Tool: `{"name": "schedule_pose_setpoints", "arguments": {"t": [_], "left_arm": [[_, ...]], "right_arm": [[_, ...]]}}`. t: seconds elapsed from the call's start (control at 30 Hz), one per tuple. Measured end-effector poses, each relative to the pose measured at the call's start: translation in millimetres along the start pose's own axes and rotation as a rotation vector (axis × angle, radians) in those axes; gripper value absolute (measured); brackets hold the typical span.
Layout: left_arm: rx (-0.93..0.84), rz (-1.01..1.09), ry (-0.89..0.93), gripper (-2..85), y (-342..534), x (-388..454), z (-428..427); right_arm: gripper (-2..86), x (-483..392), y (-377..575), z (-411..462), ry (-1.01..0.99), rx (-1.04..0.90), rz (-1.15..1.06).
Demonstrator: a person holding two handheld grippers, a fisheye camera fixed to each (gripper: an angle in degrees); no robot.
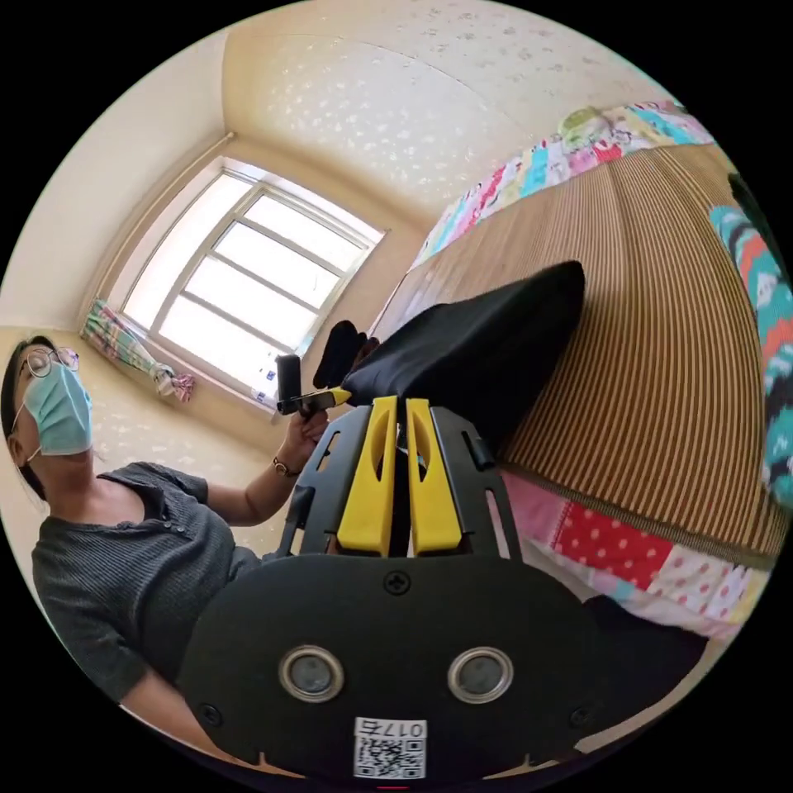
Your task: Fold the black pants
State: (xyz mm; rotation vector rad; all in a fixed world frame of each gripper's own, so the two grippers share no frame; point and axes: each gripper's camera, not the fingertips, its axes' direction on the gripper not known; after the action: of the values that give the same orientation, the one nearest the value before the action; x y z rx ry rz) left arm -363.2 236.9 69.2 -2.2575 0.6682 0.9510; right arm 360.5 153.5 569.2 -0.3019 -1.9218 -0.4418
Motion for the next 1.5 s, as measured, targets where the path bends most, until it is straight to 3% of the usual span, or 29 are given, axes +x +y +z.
{"name": "schedule_pose_setpoints", "arguments": {"t": [0.1,0.23,0.3,0.4,0.53,0.6,0.67,0.8,1.0,1.2,1.37,1.5], "left_arm": [[0.053,-0.142,-0.025,6.1,33.9,-19.7,2.4],[0.262,-0.269,0.034,17.7,3.3,-56.1,-28.0],[0.254,-0.302,0.037,22.1,-31.0,-71.4,-24.1],[0.176,-0.312,0.015,26.1,-88.0,-84.8,-1.3],[0.066,-0.326,0.013,22.7,-129.5,-78.0,33.6],[0.015,-0.346,0.005,20.1,-134.2,-69.5,45.4],[-0.026,-0.353,-0.029,15.3,-132.9,-61.7,50.1],[0.026,-0.333,-0.059,10.1,-116.8,-43.7,15.7],[0.223,-0.284,-0.308,8.7,-75.4,-2.6,-153.9],[0.419,-0.257,-0.591,8.7,-48.8,14.2,-398.3],[0.514,-0.370,-0.818,10.5,-53.0,-25.7,-599.6],[0.601,-0.595,-0.947,14.1,-36.7,-104.5,-644.1]], "right_arm": [[3.6,36.4,25.7,-9.8,-0.008,0.048,0.097],[10.7,48.1,-10.1,-34.5,0.022,0.155,0.073],[17.6,54.2,-56.9,-28.0,0.028,0.111,0.025],[20.8,70.7,-105.1,-4.5,0.032,0.051,0.016],[19.9,86.5,-124.9,33.8,0.028,-0.056,0.036],[15.8,95.2,-115.4,65.8,-0.091,-0.170,0.097],[13.0,93.4,-100.1,71.5,-0.089,-0.128,0.109],[9.0,54.4,-89.8,94.0,-0.152,-0.172,0.018],[7.8,-70.2,-126.1,201.3,-0.271,-0.266,-0.206],[7.6,-232.5,-193.6,345.3,-0.331,-0.231,-0.454],[7.9,-321.7,-238.7,477.5,-0.310,-0.115,-0.443],[8.0,-310.3,-242.4,604.7,-0.148,-0.150,-0.236]]}}
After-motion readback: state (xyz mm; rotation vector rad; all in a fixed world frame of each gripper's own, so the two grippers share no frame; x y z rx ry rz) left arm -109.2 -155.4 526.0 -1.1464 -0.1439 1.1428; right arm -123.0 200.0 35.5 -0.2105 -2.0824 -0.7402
